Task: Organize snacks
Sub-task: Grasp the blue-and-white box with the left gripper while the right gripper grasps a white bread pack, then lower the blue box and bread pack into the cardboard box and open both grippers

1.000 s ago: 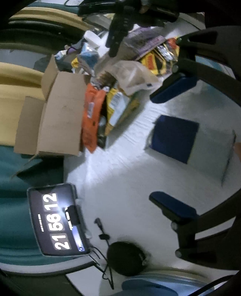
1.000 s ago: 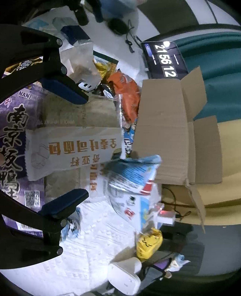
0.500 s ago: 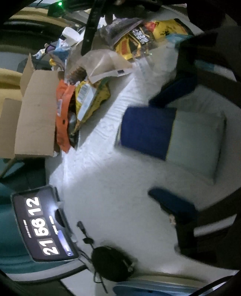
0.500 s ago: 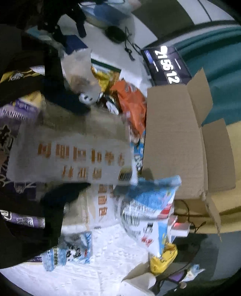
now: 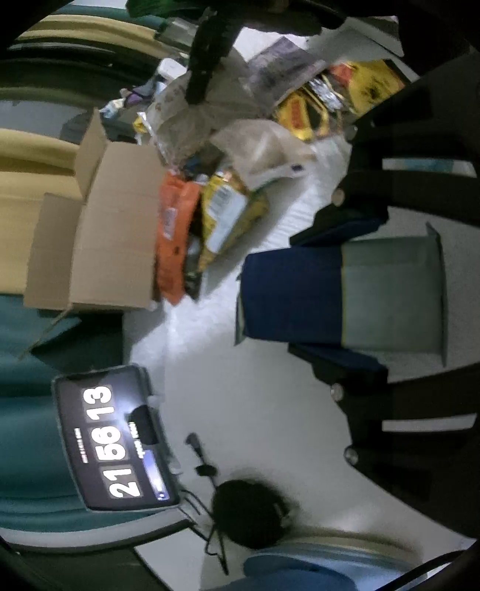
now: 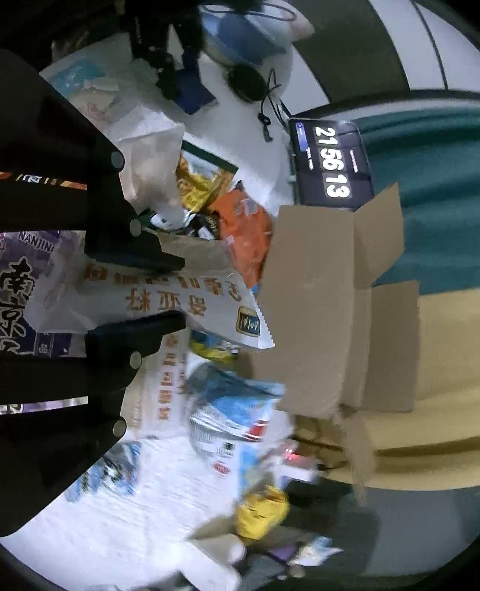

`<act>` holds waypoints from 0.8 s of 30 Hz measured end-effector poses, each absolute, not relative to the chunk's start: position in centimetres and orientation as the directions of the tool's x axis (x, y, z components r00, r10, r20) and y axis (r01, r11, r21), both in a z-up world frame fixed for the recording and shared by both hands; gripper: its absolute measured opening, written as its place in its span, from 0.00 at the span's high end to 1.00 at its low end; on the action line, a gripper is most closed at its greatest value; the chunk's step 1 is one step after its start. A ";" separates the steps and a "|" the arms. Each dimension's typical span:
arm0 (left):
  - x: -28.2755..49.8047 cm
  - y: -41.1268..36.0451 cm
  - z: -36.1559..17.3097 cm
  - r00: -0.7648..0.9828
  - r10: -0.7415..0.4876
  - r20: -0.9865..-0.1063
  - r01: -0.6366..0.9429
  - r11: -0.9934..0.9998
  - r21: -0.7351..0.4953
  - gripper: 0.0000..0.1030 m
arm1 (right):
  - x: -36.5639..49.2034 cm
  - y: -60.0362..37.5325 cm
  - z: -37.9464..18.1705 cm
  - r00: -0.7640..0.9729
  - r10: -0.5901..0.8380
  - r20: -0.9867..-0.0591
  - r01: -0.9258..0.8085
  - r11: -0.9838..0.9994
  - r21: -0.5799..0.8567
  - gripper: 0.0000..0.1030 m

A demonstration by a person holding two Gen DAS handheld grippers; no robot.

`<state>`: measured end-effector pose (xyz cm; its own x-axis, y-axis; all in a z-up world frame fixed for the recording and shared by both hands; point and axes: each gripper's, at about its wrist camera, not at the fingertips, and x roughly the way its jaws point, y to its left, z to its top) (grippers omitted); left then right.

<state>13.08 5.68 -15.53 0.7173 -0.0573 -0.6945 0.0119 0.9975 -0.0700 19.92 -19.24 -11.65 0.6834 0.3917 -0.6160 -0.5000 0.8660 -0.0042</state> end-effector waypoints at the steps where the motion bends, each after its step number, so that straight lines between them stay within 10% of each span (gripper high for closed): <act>1: 13.2 5.7 -15.2 0.724 -0.057 -0.688 0.012 0.997 -0.070 0.50 | 19.9 -19.2 -11.3 0.691 0.392 -0.607 -0.499 0.866 -0.009 0.76; 24: 18.5 4.3 -6.1 0.870 -0.097 -0.483 0.086 0.995 -0.045 0.50 | 23.0 -19.8 -3.5 0.788 0.395 -0.471 -0.475 0.878 -0.059 0.76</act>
